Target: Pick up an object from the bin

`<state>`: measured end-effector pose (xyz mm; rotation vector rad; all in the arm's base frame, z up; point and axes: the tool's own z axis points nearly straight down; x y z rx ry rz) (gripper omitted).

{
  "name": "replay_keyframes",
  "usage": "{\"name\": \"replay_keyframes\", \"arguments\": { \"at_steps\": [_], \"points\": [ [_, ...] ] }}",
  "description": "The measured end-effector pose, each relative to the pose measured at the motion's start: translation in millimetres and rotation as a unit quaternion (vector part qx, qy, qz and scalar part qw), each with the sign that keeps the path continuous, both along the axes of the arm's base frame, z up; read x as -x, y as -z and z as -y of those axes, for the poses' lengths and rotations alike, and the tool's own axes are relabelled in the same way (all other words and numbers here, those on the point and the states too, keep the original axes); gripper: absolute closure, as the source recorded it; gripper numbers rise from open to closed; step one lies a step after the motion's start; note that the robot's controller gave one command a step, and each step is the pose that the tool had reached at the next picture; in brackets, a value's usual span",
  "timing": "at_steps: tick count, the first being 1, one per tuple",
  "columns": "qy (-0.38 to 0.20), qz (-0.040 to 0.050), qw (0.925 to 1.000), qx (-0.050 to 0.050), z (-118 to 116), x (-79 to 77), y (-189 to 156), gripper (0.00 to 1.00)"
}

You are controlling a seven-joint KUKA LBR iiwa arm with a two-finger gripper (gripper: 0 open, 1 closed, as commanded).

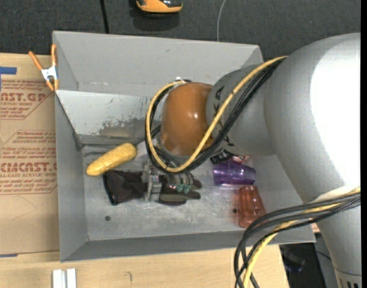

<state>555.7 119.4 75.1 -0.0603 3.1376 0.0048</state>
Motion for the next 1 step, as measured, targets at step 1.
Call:
{"name": "replay_keyframes", "arguments": {
  "at_steps": [1],
  "points": [
    [-0.013,0.0017,0.9999,0.001,-3.0,0.2,-163.3,1.00]
  ]
}}
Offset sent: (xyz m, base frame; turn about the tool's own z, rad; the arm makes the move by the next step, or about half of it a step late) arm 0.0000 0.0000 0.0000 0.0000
